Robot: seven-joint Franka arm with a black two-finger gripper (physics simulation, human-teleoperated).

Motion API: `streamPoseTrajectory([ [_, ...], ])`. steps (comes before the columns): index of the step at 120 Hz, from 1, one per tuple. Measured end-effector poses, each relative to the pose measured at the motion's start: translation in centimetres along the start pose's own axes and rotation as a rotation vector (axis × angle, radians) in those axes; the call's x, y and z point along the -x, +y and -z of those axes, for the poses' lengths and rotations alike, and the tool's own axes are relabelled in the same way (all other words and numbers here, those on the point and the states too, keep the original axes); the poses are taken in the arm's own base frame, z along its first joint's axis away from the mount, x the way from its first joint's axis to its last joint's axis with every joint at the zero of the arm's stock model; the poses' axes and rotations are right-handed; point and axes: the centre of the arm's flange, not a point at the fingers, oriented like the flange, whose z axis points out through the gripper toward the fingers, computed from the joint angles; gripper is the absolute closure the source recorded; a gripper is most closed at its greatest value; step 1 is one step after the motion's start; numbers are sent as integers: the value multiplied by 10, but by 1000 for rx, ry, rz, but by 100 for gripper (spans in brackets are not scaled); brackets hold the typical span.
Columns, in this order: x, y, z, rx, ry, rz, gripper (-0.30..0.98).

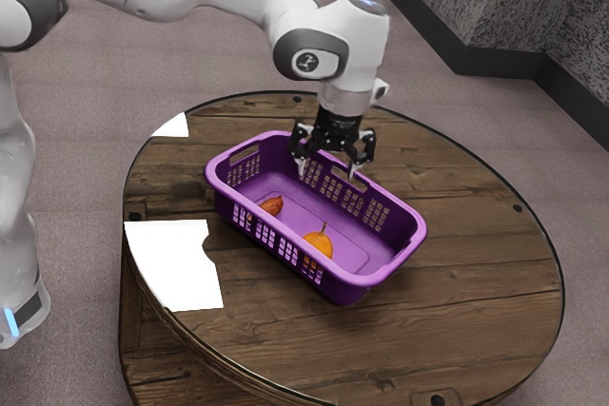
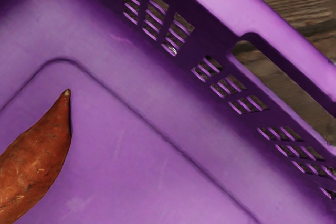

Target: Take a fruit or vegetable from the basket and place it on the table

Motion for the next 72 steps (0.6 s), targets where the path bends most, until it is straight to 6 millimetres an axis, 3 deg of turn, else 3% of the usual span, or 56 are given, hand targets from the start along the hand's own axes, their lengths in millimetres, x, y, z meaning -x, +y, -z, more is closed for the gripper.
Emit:
streamPoseTrajectory([
  [22, 1, 1, 0, 92, 9, 43, 0],
  [58, -8, -6, -8, 22, 39, -15, 0],
  [72, -8, -21, -20, -26, 67, -66, 0],
])
